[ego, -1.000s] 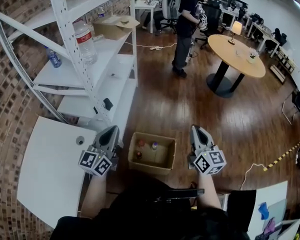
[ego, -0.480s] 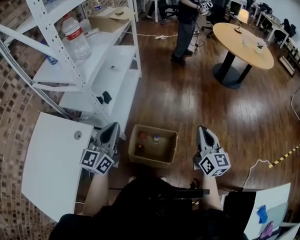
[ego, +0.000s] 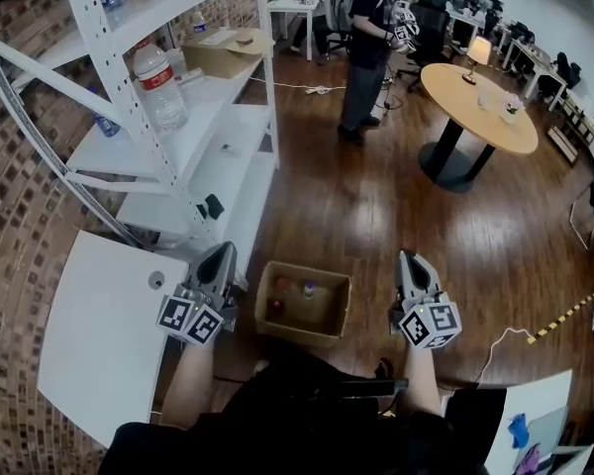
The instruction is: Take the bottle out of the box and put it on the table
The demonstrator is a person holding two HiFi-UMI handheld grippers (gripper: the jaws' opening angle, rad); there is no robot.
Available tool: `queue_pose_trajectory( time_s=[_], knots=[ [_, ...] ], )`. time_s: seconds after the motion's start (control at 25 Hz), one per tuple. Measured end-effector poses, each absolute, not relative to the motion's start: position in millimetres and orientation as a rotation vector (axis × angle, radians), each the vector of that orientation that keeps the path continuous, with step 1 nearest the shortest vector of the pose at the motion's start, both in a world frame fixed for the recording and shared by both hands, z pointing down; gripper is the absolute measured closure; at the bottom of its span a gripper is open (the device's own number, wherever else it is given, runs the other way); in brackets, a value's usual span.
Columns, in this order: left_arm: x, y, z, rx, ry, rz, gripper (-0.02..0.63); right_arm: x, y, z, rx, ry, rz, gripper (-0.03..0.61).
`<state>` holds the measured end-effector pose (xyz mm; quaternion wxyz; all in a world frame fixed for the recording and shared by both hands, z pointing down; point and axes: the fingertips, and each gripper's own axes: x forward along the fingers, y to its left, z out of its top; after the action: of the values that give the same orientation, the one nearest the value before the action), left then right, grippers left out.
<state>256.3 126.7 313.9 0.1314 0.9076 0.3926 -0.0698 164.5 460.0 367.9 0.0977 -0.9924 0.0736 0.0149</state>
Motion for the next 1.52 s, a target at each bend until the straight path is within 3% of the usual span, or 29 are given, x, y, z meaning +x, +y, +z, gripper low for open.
queue_pose_trajectory(
  time_s=[0.32,0.96,1.52],
  knots=[
    [270,123,339,2.677,1.113,-0.113,0.620,198,430,382,-2.952,0.285,-0.069,0.574],
    [273,96,459,2.676,1.095,0.334,0.620,218,370,520,-2.776,0.298,-0.481,0.574],
    [290,134,550,2.585,1.209,0.491,0.620,234,348,599,-2.767,0.358,-0.631,0.572]
  ],
)
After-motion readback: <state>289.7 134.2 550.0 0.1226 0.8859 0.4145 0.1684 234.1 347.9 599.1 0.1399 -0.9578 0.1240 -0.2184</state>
